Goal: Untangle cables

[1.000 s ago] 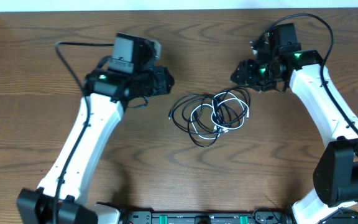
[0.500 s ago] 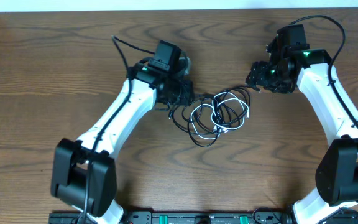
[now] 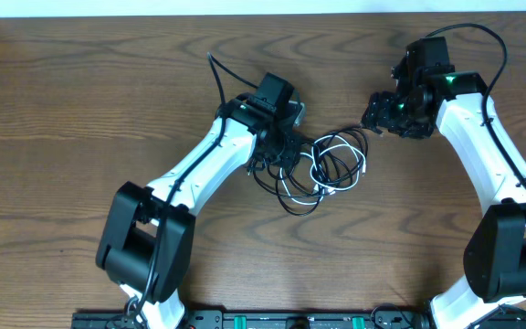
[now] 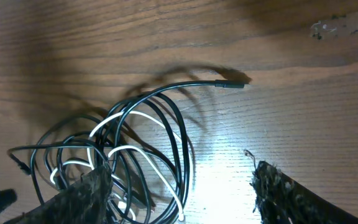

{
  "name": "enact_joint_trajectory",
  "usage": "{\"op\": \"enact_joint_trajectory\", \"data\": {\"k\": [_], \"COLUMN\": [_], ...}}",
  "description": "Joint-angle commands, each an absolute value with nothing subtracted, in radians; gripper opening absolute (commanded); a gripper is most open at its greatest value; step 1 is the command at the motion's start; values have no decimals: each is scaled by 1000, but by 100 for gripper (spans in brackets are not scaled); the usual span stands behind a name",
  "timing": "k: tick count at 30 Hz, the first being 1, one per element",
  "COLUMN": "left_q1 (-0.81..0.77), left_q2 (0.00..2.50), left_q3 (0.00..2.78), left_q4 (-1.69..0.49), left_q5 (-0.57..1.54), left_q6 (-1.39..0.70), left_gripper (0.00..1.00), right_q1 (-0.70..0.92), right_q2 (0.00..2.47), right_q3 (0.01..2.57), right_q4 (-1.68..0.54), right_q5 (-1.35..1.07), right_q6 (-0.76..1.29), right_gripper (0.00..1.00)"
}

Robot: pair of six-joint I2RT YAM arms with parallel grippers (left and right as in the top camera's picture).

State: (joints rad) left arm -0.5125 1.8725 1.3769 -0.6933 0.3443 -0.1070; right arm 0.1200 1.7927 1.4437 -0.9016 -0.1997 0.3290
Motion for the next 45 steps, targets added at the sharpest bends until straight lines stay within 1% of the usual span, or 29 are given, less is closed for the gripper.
{"op": "enact_joint_trajectory", "data": {"k": [1, 13, 14, 17, 21, 24, 33, 37, 42, 45], "left_q1": [-522, -562, -562, -563, -562, -563, -562, -555, -540, -540], "left_q2": [1909, 1977, 1988, 2003, 2007, 2007, 2007, 2007, 2007, 2007], "left_q3": [1377, 1376, 1376, 1376, 1376, 1376, 1376, 1376, 1377, 1377], "left_q4": [-684, -622, -613, -607, -597, -588, -585, -585, -583, -585], "left_q5": [324, 323, 324, 334, 467, 509, 509, 515, 613, 631], "left_q6": [-86, -86, -87, -88, -91, -91, -107, -106, -105, -105], "left_gripper": [39, 39, 42, 43, 49, 52, 53, 58, 60, 60], "right_q1": [117, 117, 117, 117, 117, 117, 118, 118, 119, 119], "right_q2": [1792, 1792, 1792, 1792, 1792, 1792, 1792, 1792, 1793, 1794], "right_q3": [1451, 1451, 1451, 1451, 1451, 1451, 1448, 1442, 1438, 1437], "right_q4": [-905, -904, -904, -905, -905, -906, -906, -905, -901, -899], "right_q5": [-184, -184, -184, -185, -184, -185, -185, -182, -182, -182], "right_q6": [316, 316, 316, 316, 312, 312, 309, 308, 309, 309], "right_gripper": [71, 72, 73, 73, 73, 73, 74, 75, 75, 75]}}
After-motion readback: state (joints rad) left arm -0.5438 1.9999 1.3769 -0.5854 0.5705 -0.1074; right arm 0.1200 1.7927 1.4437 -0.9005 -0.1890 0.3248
